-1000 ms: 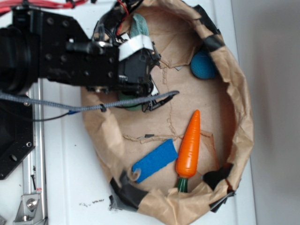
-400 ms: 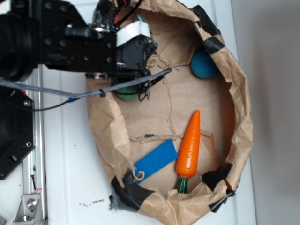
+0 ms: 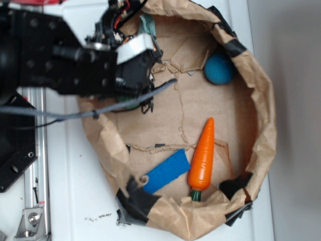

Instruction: Grab the blue cloth.

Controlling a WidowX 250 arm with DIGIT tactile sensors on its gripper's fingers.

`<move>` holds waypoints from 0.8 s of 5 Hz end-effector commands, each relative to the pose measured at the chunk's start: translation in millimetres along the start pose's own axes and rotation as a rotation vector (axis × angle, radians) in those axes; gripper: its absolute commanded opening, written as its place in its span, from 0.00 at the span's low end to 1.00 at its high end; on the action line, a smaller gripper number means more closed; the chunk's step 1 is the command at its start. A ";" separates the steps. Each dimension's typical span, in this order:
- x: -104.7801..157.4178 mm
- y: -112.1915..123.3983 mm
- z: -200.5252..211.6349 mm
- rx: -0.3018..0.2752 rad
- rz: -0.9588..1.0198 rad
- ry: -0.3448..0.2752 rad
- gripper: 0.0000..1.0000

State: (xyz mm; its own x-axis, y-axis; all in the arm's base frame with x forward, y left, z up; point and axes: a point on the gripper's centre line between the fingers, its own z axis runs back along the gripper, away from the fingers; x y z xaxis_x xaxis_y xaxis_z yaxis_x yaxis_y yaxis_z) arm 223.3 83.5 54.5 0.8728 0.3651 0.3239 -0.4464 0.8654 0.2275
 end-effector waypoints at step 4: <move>55.0 -55.2 136.8 -0.314 -0.044 0.085 0.00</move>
